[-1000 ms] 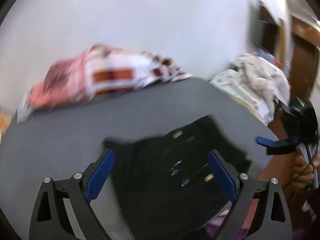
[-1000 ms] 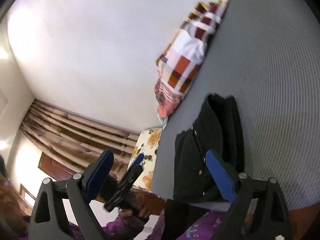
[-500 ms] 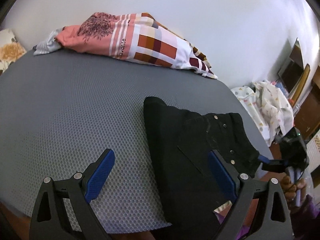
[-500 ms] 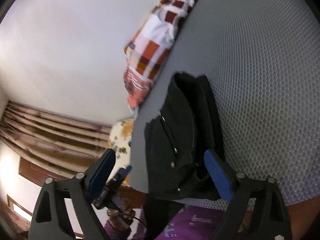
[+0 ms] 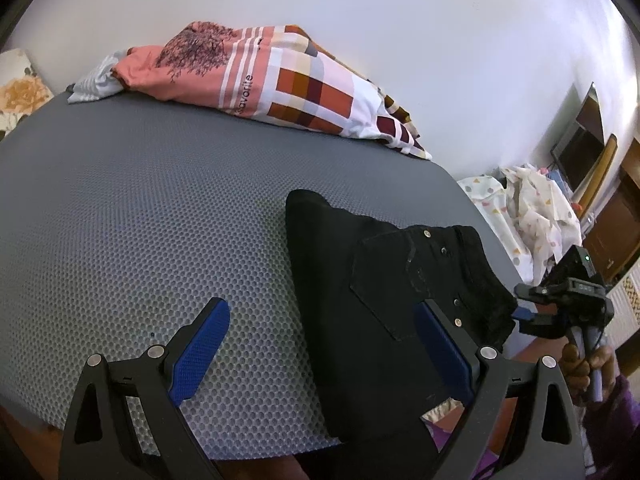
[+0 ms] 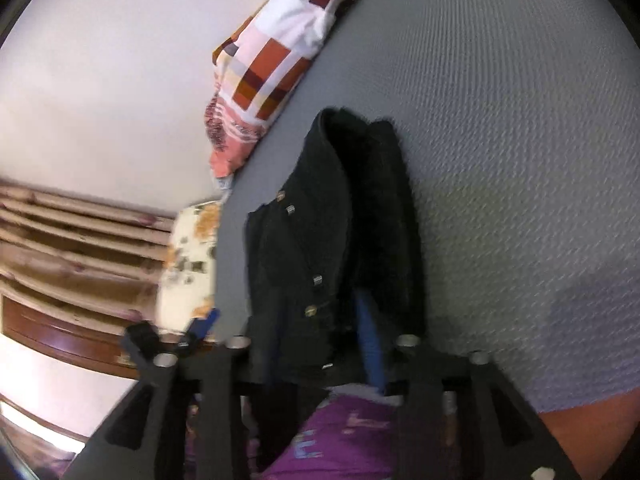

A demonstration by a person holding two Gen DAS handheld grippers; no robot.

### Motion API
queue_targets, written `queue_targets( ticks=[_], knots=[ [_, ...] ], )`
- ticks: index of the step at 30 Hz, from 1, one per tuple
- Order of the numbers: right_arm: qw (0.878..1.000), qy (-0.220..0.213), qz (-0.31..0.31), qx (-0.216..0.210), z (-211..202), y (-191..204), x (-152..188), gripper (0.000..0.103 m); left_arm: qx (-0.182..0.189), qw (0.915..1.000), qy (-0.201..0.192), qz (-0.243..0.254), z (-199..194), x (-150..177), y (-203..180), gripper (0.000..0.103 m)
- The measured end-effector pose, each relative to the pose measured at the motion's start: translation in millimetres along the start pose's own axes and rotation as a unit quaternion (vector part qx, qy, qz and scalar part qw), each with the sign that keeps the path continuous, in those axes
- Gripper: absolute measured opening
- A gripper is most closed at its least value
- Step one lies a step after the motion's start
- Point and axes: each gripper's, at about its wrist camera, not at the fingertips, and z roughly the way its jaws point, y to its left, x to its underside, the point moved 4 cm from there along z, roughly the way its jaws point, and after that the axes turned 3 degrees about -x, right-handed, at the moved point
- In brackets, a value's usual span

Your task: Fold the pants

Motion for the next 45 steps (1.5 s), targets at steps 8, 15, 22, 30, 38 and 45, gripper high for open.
queue_targets(
  ticks=[8, 15, 22, 30, 38, 45],
  knots=[
    [0.999, 0.012, -0.009, 0.035, 13, 1, 12, 0.050, 0.003, 0.9997, 0.016, -0.020, 6, 2, 6, 0.094],
    [0.994, 0.006, -0.043, 0.100, 38, 5, 13, 0.015, 0.001, 0.9994, 0.022, -0.026, 9, 5, 8, 0.094],
    [0.999, -0.027, 0.003, -0.036, 1, 35, 26, 0.015, -0.005, 0.9999, 0.004, -0.008, -6, -4, 3, 0.094],
    [0.996, -0.011, 0.084, -0.004, 8, -36, 43, 0.012, -0.014, 0.9995, 0.027, 0.011, 3, 4, -5, 0.094],
    [0.999, -0.008, 0.038, 0.019, 4, -16, 37, 0.021, -0.008, 0.9988, 0.029, 0.040, 5, 8, -23, 0.094],
    [0.997, -0.041, -0.007, 0.070, -31, -8, 23, 0.058, -0.007, 0.9982, 0.031, 0.050, 6, 11, -28, 0.094]
  ],
)
